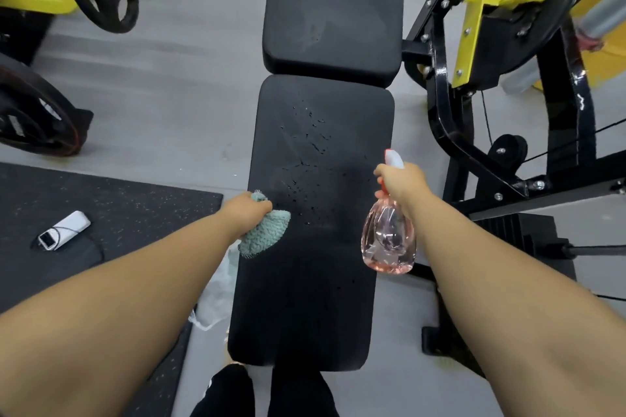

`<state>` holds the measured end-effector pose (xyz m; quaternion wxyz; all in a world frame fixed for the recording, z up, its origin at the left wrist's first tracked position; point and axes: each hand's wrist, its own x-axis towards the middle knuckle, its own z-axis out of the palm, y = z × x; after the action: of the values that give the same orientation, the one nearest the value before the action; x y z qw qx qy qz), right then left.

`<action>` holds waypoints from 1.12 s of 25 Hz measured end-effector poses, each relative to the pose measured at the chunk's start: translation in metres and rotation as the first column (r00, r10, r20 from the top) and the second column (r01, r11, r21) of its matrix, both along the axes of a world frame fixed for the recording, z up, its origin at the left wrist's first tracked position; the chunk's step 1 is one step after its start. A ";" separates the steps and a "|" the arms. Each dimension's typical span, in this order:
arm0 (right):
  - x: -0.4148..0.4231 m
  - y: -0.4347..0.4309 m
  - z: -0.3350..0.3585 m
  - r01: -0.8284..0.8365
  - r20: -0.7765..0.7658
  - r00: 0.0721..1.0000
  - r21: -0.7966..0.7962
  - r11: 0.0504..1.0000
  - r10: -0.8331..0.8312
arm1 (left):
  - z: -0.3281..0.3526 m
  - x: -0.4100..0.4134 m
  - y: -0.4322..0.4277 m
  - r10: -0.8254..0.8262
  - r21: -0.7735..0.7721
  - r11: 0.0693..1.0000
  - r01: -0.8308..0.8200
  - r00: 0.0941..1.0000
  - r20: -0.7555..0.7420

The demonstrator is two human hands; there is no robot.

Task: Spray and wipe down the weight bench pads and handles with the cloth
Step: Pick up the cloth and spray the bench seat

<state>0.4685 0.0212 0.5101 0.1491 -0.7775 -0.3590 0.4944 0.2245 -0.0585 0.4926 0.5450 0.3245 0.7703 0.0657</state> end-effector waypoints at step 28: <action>0.000 0.133 -0.041 -0.120 -0.014 0.993 0.031 0.992 0.120 | -0.060 0.009 0.174 -0.295 -0.029 0.952 0.306 0.883 -0.366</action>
<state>0.4688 0.1541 0.4696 0.1335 -0.7482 -0.4113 0.5031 0.2339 0.1158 0.4325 0.3906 0.4545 0.7975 -0.0697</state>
